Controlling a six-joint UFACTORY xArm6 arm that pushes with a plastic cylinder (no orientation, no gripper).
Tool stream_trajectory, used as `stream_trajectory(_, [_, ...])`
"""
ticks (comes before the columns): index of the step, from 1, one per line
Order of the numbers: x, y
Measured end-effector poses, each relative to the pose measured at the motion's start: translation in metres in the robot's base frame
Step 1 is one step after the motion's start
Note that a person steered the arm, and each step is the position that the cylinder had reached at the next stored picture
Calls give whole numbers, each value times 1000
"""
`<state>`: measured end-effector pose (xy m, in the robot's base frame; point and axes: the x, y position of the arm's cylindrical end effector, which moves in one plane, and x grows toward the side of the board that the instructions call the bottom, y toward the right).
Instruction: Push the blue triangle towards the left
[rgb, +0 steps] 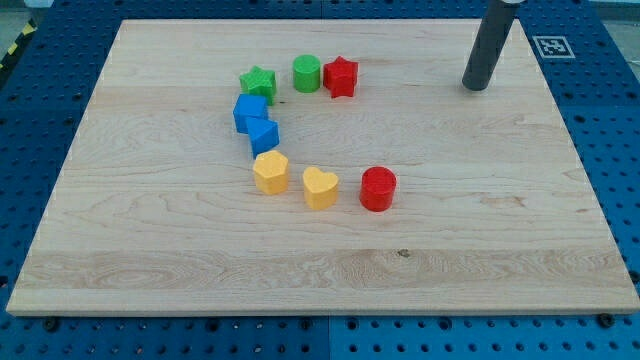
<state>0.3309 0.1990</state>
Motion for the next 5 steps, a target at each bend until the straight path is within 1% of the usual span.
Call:
stream_trajectory(1, [-24,-4])
stream_trajectory(2, [-41,-31])
stream_trajectory(3, [-41,-69])
stream_trajectory(4, [-33,-70])
stream_trajectory(5, [18,-69])
